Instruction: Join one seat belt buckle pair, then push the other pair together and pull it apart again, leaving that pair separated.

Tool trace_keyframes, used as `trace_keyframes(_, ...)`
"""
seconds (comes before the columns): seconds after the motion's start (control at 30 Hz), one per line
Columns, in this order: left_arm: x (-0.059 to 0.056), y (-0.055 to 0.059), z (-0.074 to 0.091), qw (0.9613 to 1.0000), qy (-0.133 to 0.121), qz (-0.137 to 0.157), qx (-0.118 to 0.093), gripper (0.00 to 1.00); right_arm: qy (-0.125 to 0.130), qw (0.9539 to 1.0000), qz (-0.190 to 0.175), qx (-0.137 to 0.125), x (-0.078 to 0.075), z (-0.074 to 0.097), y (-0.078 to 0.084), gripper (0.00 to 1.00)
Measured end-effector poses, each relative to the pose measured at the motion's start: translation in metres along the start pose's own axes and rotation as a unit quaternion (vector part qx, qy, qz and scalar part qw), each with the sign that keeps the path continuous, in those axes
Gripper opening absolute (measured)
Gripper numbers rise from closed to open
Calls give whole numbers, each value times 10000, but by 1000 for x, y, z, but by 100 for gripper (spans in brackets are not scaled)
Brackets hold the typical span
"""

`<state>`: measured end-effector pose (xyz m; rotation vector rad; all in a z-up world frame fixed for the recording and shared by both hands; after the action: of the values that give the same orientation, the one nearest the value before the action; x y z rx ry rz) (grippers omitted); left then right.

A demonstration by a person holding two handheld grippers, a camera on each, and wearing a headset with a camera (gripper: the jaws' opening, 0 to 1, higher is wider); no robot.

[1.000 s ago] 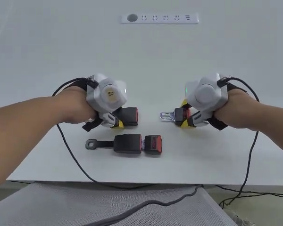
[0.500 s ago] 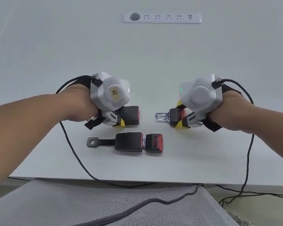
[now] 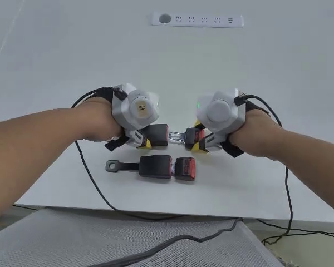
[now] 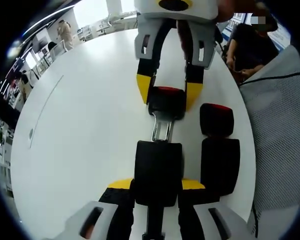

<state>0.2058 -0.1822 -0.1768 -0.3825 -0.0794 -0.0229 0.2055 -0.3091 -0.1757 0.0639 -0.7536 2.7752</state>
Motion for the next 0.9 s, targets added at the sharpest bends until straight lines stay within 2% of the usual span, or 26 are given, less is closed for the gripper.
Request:
trace_keyframes(0.13,0,0,0,10000,2,-28,5,34,20,10000,52,-10,2,-1,-4,33)
trace_keyframes(0.3,1,0,0,10000,30,-74,-3,34,-21,9990,441,60,1,-5,-7,33)
trace_keyframes(0.5,1,-1,-1,9998,63,-185,-31,34,-41,9990,442,-45,3,-9,-16,32)
trace_keyframes(0.77,1,-1,2,9996,106,-236,-65,33,-46,9991,424,-14,3,-8,-17,30)
trace_keyframes(0.9,1,0,2,9995,109,-254,-148,32,-99,9990,443,1,3,-9,-20,30)
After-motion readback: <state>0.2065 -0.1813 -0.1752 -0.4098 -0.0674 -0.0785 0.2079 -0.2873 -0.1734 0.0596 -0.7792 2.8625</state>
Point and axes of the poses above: the centre of the closed fingertips' face, and the gripper's own axes: z roughly backward along the fingers, x roughly to its left, y roughly out of its underside, the point moved 4 cm from there along z, roughly backward along the fingers, and after that the axes turned 11 degrees about -z, right-handed, at the moved point
